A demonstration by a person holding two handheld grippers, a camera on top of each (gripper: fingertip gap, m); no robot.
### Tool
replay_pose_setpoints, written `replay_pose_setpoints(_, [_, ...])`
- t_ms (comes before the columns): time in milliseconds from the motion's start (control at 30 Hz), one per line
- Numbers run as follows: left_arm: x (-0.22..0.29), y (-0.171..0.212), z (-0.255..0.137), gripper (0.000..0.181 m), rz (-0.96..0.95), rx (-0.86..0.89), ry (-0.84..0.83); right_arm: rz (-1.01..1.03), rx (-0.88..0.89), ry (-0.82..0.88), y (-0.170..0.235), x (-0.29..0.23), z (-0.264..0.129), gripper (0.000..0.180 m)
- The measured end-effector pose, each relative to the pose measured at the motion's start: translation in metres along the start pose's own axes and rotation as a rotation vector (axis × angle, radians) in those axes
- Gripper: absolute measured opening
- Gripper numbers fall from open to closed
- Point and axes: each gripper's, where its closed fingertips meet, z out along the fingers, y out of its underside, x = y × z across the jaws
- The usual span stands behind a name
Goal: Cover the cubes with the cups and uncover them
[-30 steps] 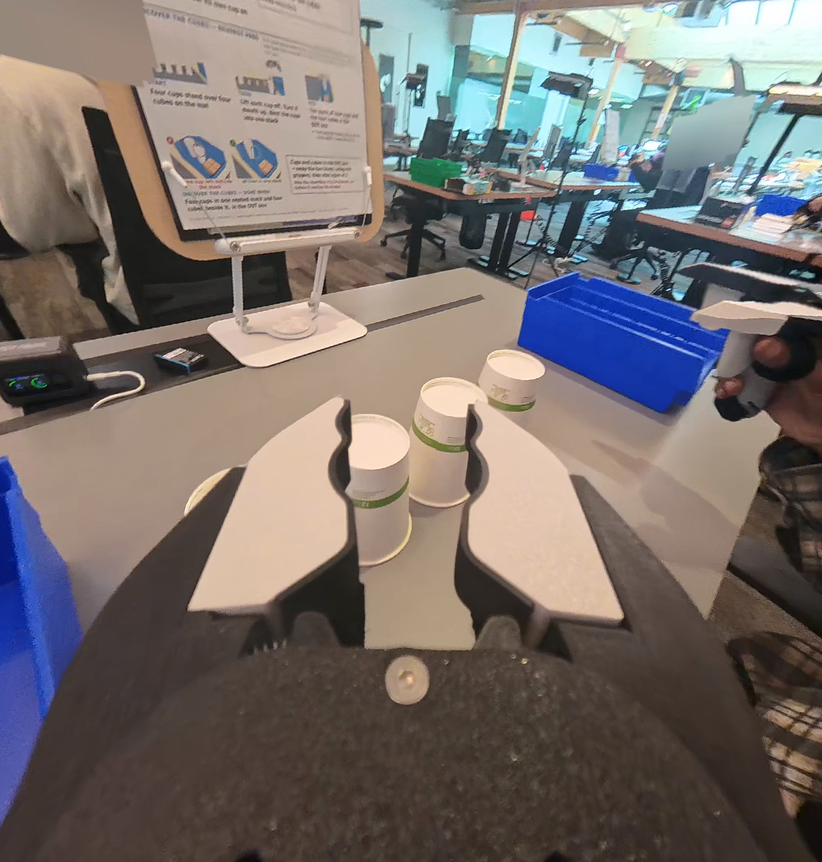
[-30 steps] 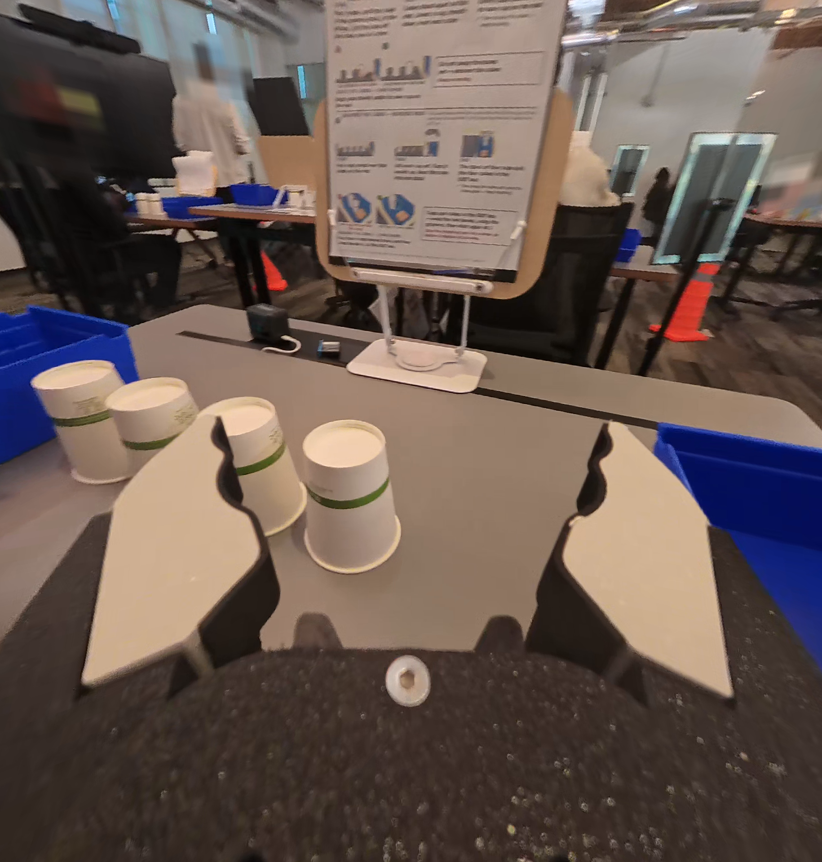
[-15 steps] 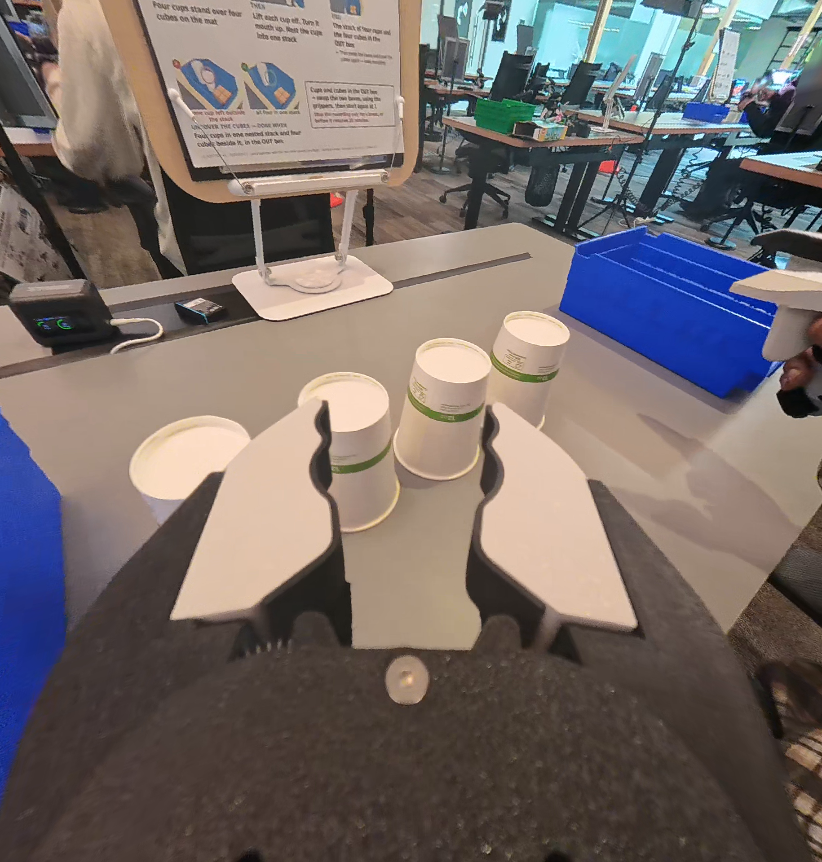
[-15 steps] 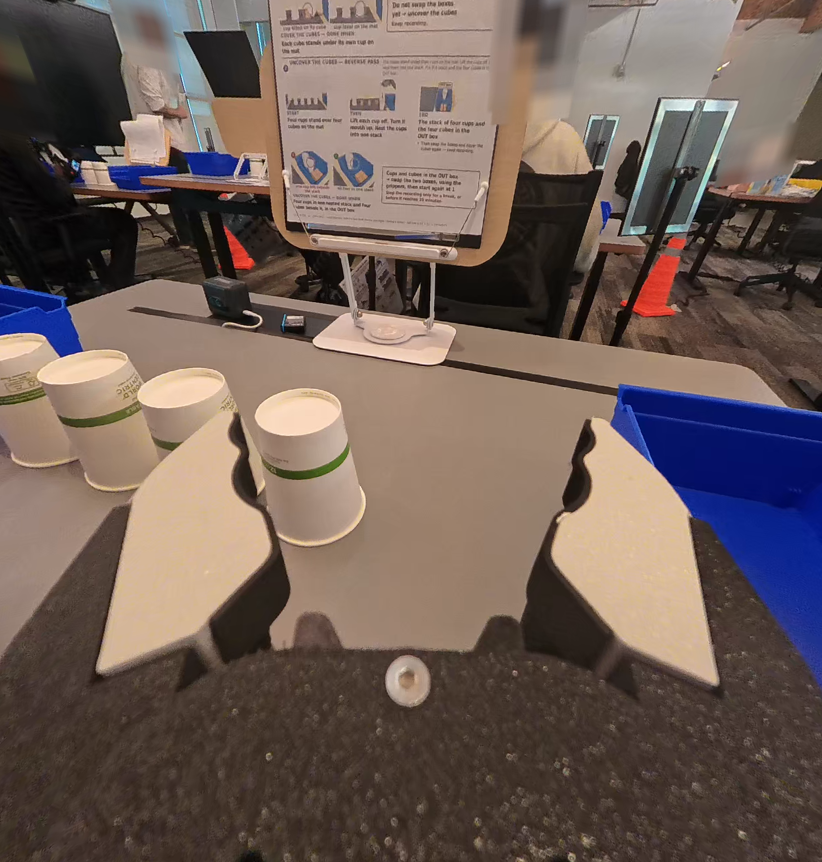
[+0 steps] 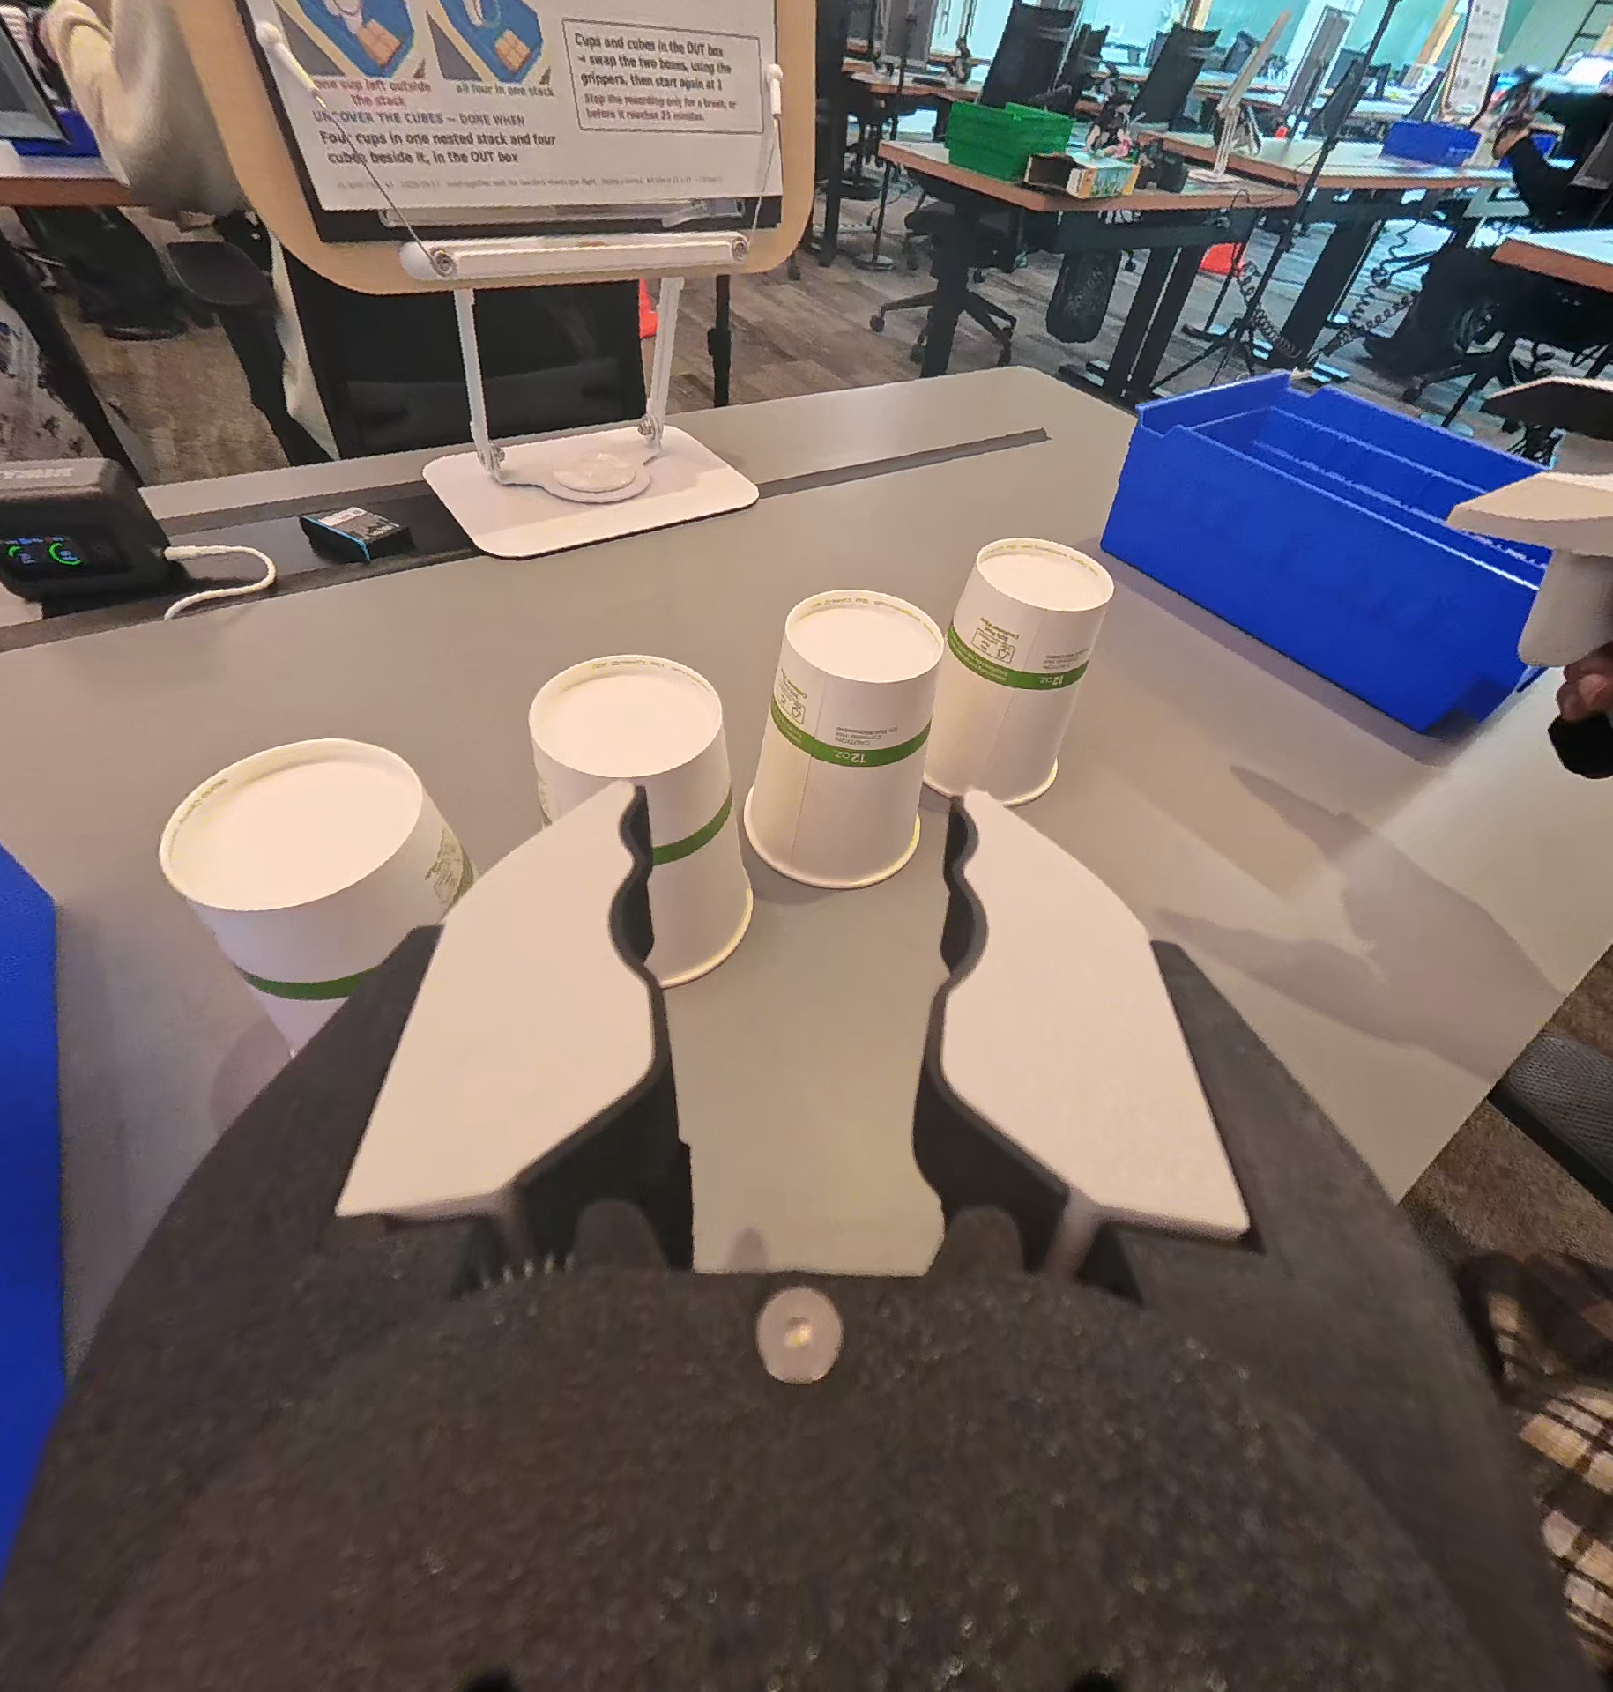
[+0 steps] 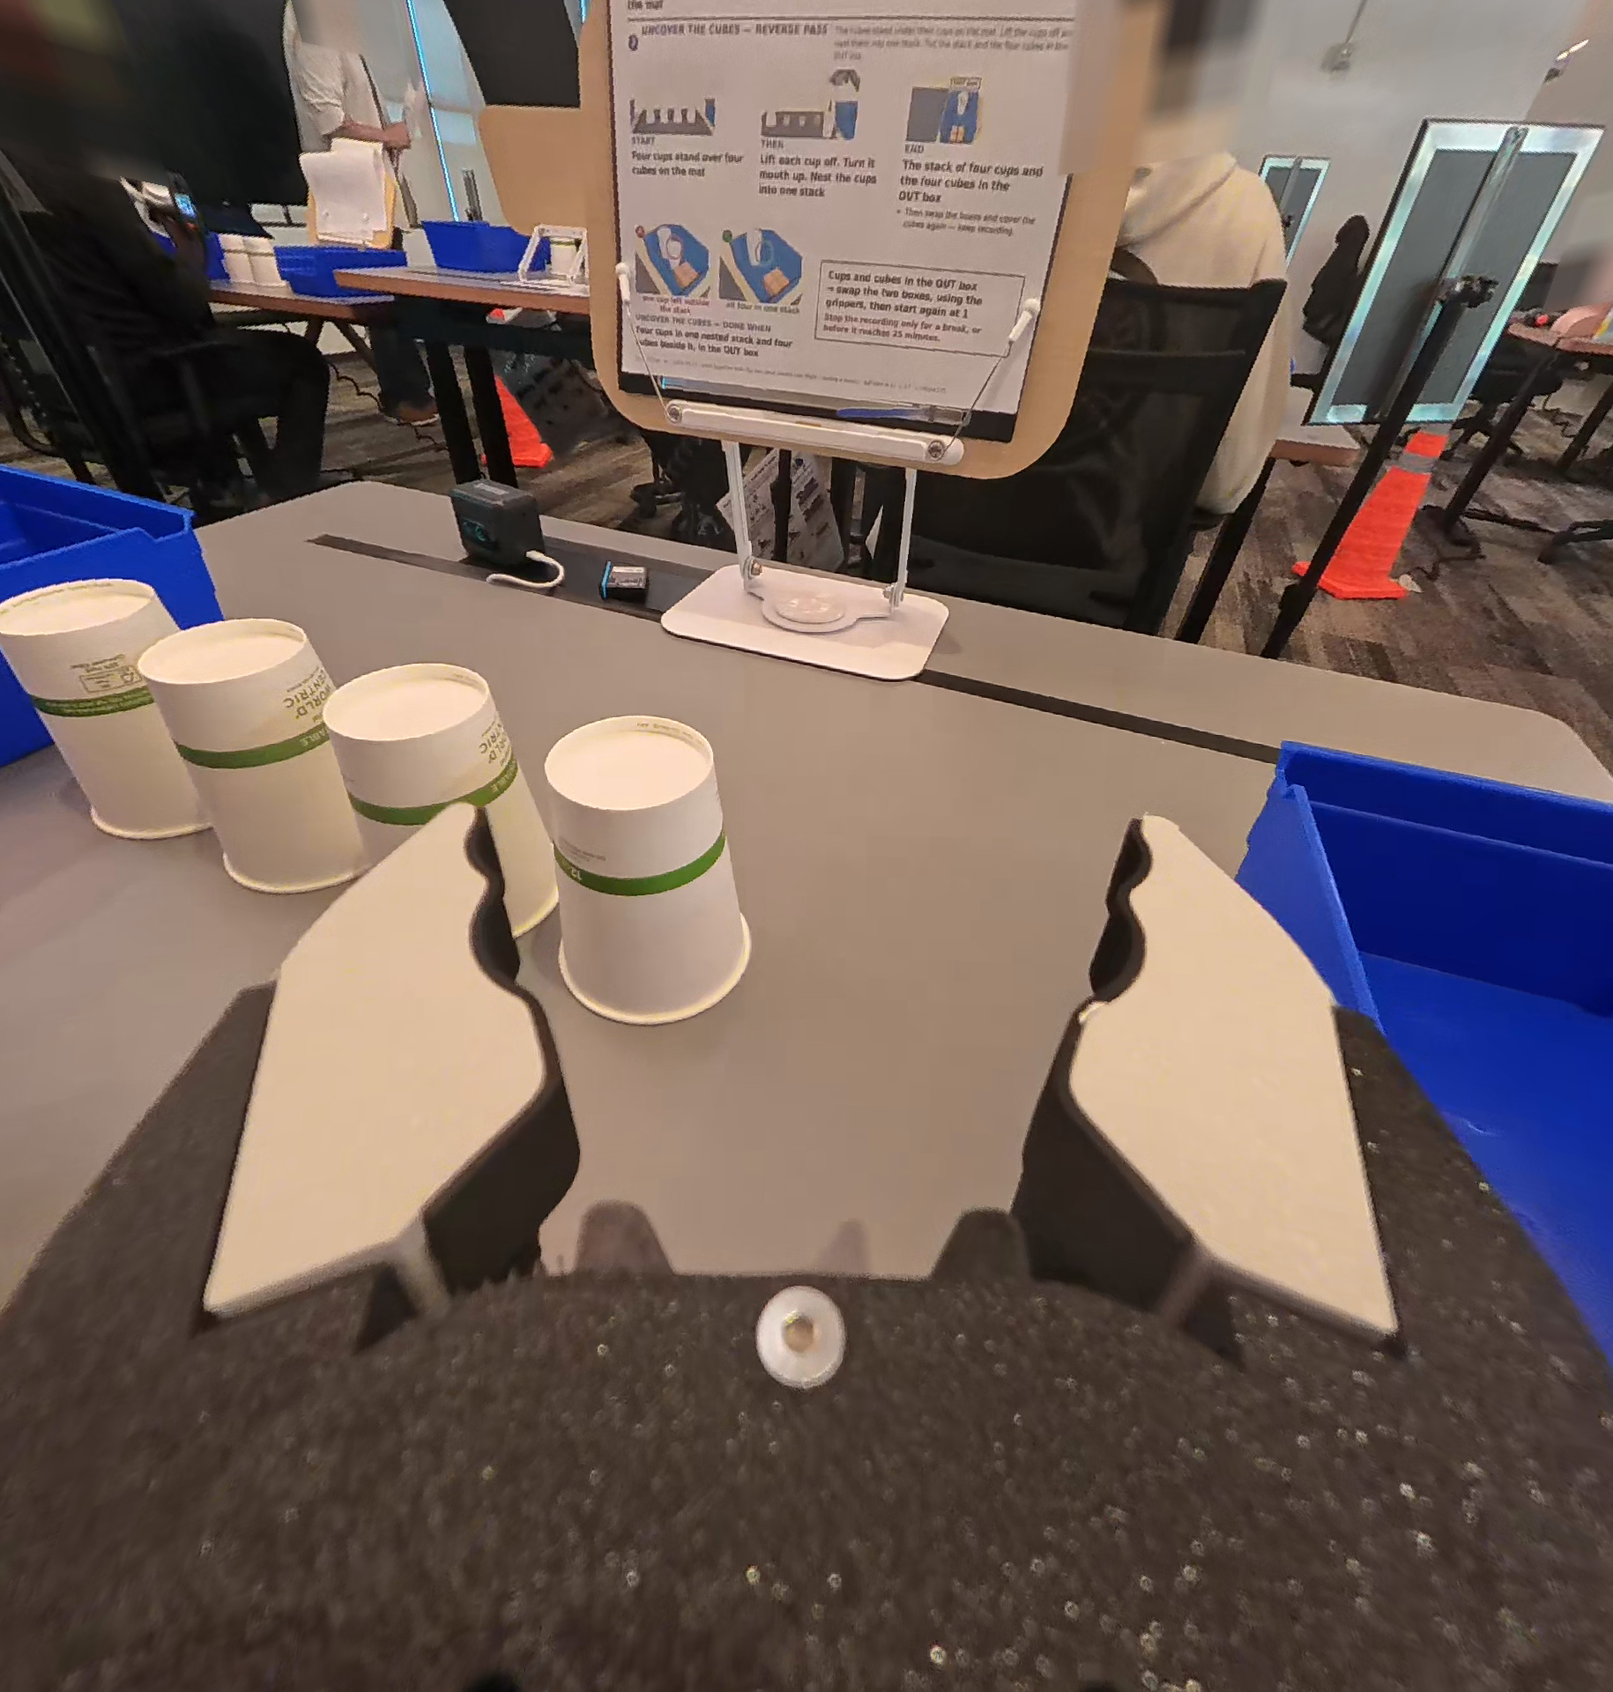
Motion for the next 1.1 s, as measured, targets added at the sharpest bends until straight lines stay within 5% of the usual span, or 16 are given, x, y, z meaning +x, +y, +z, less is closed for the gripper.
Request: replay_pose_setpoints(1100, [0.033,0.006,0.020,0.057,0.127,-0.075,0.092,-0.016,-0.029,-0.048,0.003,-0.005,0.002,0.118])
